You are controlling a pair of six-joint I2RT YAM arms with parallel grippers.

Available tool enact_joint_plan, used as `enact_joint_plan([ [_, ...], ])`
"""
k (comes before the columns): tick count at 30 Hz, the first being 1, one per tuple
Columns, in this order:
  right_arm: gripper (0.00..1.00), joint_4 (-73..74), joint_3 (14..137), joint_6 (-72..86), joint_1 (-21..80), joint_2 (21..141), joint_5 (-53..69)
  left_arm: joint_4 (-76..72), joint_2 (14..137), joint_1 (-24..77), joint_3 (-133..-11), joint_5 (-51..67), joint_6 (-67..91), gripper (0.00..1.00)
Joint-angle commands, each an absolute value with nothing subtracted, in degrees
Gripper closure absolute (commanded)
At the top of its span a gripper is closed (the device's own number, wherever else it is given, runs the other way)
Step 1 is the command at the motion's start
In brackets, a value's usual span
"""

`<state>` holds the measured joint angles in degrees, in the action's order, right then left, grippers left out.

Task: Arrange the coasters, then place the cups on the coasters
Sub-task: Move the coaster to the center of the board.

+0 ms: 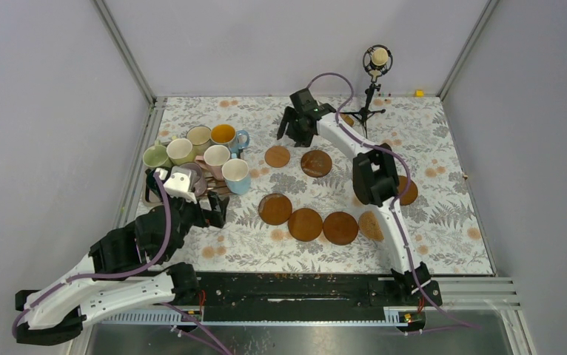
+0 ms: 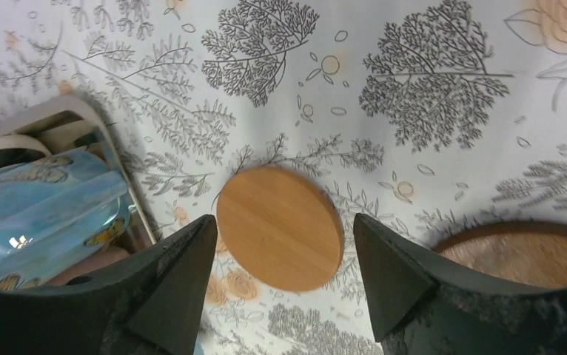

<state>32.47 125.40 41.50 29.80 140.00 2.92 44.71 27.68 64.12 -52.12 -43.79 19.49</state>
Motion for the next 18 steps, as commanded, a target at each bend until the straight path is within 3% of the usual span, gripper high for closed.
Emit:
enact_joint_plan([
  [1, 0.25, 40.38, 136.62, 40.85, 31.01, 144.88, 4.83, 41.75, 27.37, 63.99, -52.12, -44.13, 18.89, 0.02],
  [18, 0.38, 46.05, 135.66, 40.96, 31.99, 147.41, 0.82, 41.39, 27.46, 63.98, -51.95, -43.73, 18.81, 0.02],
])
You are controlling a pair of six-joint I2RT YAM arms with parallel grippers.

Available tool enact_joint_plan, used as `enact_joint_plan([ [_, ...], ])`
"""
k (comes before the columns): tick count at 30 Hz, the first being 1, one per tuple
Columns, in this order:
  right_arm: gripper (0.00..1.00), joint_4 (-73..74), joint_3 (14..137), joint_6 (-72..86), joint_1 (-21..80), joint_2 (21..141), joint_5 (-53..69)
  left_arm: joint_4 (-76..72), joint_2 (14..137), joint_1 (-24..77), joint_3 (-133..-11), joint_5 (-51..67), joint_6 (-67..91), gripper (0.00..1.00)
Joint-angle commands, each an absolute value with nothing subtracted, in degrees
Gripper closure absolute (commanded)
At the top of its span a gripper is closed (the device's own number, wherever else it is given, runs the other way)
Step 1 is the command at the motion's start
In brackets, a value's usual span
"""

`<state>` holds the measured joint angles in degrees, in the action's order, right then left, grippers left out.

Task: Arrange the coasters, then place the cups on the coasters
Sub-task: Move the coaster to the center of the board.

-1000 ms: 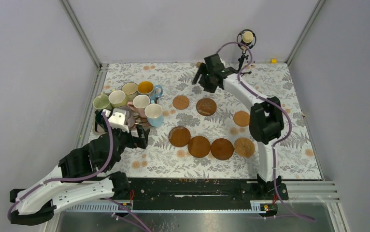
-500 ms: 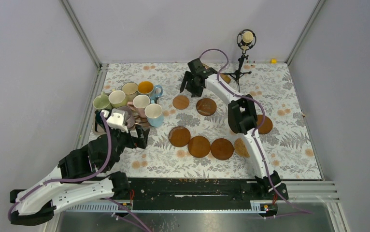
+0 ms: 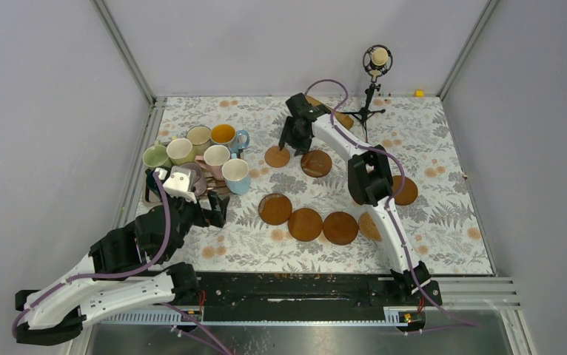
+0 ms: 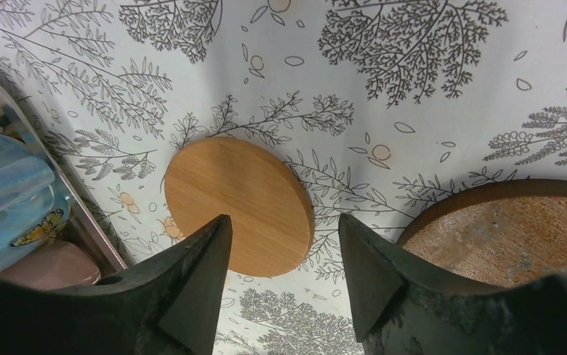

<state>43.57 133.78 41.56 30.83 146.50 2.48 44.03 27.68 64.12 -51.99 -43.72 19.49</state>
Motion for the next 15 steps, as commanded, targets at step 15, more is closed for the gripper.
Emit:
enact_joint_plan([
  [15, 0.66, 54.24, 132.45, 40.52, 33.75, 145.27, -3.82, 41.43, 28.26, 63.99, -52.03, -43.77, 18.68, 0.02],
])
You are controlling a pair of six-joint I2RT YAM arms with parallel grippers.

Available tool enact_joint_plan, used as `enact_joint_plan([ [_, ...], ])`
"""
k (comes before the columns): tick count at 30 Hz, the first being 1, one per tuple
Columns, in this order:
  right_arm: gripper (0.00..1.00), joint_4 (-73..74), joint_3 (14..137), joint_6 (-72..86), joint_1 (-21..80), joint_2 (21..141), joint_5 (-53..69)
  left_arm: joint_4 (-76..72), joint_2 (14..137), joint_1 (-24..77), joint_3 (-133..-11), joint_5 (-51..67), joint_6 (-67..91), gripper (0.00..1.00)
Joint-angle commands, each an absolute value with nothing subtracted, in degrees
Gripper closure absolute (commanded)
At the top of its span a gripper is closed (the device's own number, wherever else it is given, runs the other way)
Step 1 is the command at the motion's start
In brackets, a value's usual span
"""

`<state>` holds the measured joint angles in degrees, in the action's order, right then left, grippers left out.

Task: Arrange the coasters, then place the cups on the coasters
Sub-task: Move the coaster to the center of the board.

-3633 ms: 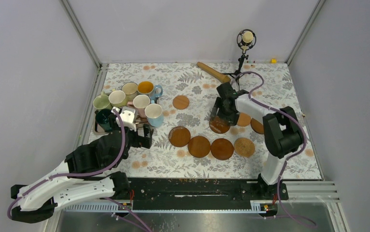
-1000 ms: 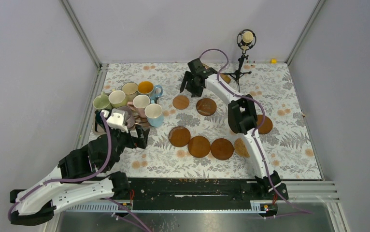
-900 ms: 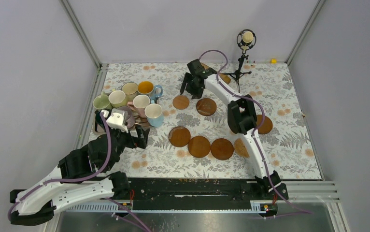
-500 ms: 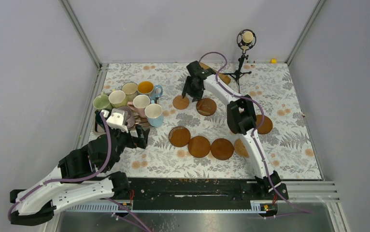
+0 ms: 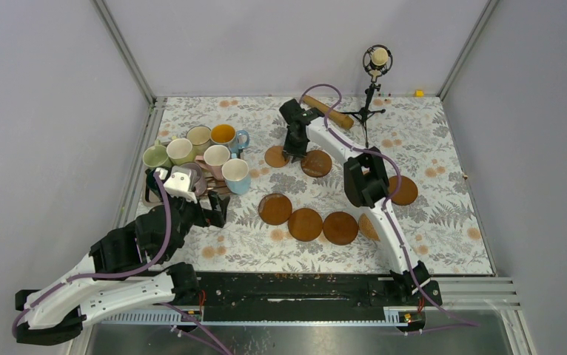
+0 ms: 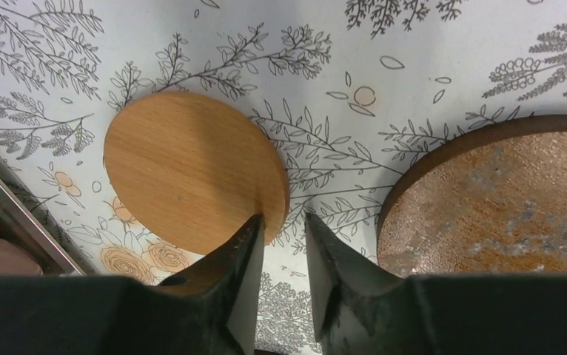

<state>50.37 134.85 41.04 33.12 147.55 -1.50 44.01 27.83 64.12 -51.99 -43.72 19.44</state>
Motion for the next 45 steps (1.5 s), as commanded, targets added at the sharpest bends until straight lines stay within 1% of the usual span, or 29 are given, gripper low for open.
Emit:
enact_joint_plan([
  [1, 0.68, 54.12, 131.10, 40.45, 33.83, 144.41, -3.87, 41.47, 28.13, 64.03, -52.03, -43.77, 18.68, 0.02],
  [3, 0.71, 53.51, 127.95, 40.18, 34.13, 142.57, -3.90, 41.40, 28.03, 64.03, -52.03, -43.85, 18.72, 0.02],
  [6, 0.72, 52.24, 123.12, 39.65, 34.46, 139.69, -3.65, 41.40, 27.98, 63.99, -52.03, -43.86, 18.81, 0.02],
  [9, 0.72, 48.87, 116.66, 39.62, 34.63, 135.61, -2.93, 41.54, 27.95, 64.01, -51.96, -43.86, 18.81, 0.02],
  [11, 0.72, 43.82, 111.12, 39.86, 34.63, 131.45, -1.76, 41.43, 27.67, 63.99, -51.99, -43.73, 18.84, 0.02],
  [14, 0.69, 37.85, 109.33, 40.63, 34.22, 128.25, -1.42, 41.44, 27.40, 63.99, -51.99, -43.83, 18.95, 0.02],
  [16, 0.67, 34.23, 109.95, 41.27, 33.61, 127.89, -1.55, 41.47, 27.39, 64.03, -51.94, -43.94, 18.98, 0.02],
  [21, 0.68, 25.29, 111.39, 46.16, 32.28, 129.45, -0.32, 41.46, 26.93, 64.02, -51.73, -43.93, 19.07, 0.02],
  [29, 0.67, 14.63, 116.99, 53.44, 30.26, 136.54, 6.10, 41.33, 26.66, 64.01, -51.70, -44.38, 19.00, 0.02],
  [33, 0.67, 14.78, 123.57, 56.13, 30.06, 142.03, 9.28, 41.38, 26.89, 64.06, -51.68, -44.46, 18.89, 0.02],
  [37, 0.66, 18.13, 129.93, 58.17, 30.13, 147.13, 11.24, 41.34, 26.93, 64.01, -51.61, -44.55, 18.90, 0.02],
  [45, 0.66, 22.82, 134.56, 57.85, 30.14, 151.24, 11.38, 41.31, 27.45, 63.98, -51.71, -45.02, 18.90, 0.02],
])
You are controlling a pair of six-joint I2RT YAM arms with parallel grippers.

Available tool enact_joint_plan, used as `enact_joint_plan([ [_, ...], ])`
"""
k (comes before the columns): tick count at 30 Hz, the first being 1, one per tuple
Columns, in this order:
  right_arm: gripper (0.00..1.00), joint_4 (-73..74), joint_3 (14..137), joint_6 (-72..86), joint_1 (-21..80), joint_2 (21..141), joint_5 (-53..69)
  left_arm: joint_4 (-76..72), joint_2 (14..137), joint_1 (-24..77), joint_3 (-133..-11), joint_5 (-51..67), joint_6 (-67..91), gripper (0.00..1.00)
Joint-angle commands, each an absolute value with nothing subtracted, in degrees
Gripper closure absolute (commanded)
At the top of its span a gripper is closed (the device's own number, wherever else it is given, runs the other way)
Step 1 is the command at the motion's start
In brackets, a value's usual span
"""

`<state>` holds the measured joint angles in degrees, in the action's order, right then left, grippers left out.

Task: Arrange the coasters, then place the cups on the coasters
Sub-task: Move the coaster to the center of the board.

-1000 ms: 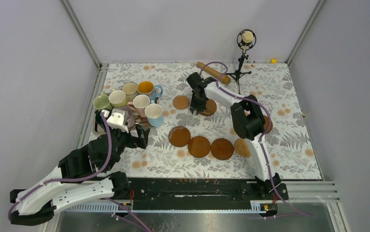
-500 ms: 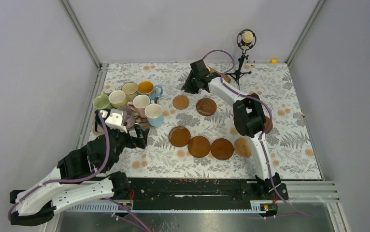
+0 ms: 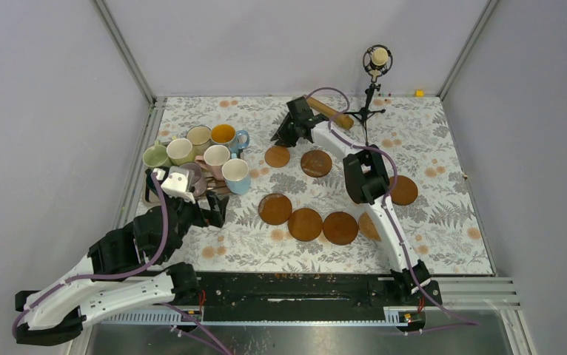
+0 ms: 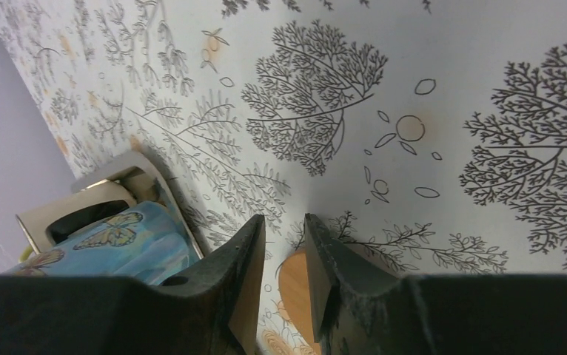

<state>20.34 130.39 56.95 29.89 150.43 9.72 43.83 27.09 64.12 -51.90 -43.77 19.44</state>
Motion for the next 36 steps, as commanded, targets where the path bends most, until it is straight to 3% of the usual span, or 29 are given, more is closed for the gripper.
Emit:
enact_joint_plan([
  [1, 0.66, 23.10, 134.82, 57.82, 30.15, 151.66, 11.94, 41.34, 27.43, 63.98, -51.69, -45.04, 18.90, 0.02],
  [6, 0.66, 29.54, 138.87, 53.62, 30.30, 153.48, 12.38, 41.38, 27.82, 63.99, -51.59, -45.23, 18.90, 0.02],
  [15, 0.66, 34.62, 135.62, 45.28, 30.41, 150.08, 15.99, 41.31, 28.32, 63.98, -51.69, -45.70, 18.79, 0.02],
  [36, 0.66, 34.73, 114.77, 34.22, 30.75, 133.97, 17.40, 41.35, 27.98, 63.98, -51.59, -46.05, 18.85, 0.02],
])
